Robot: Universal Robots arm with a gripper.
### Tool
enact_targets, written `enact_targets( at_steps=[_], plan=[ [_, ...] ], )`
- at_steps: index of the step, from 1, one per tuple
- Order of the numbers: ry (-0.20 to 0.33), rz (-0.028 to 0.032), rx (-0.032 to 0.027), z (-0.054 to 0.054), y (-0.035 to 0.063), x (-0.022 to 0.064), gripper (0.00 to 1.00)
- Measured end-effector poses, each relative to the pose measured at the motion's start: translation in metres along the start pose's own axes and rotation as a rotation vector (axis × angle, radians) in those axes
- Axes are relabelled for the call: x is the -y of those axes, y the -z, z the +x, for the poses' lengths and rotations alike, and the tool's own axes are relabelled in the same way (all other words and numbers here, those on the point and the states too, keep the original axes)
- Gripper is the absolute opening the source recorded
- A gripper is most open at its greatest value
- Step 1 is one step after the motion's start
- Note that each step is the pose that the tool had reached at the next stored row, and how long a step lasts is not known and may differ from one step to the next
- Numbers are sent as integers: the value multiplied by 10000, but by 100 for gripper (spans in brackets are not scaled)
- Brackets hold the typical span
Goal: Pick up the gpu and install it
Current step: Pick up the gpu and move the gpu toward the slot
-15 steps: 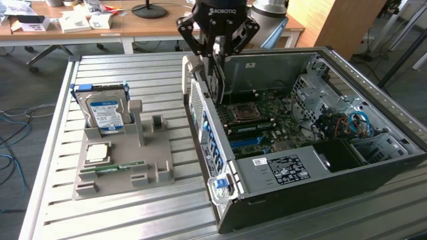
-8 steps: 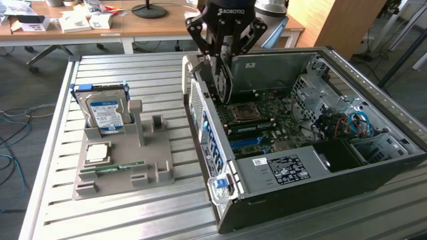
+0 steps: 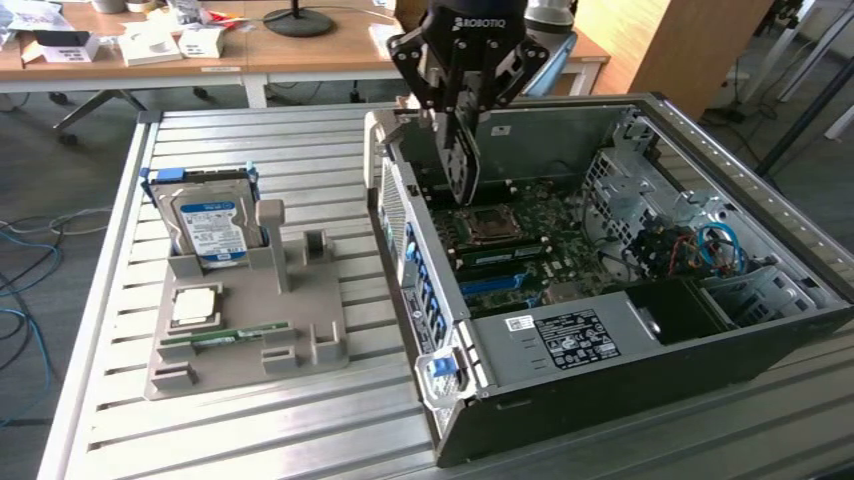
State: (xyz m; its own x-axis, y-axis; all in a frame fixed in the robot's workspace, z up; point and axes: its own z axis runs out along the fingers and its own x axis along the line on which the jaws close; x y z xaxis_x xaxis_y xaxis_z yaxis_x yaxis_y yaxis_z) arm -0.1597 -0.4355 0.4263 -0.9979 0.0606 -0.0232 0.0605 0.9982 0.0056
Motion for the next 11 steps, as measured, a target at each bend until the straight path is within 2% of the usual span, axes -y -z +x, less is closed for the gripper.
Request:
enact_targets(
  at_steps=[11],
  plan=[
    [0, 0, 0, -181, -4, -11, 26]
  ],
)
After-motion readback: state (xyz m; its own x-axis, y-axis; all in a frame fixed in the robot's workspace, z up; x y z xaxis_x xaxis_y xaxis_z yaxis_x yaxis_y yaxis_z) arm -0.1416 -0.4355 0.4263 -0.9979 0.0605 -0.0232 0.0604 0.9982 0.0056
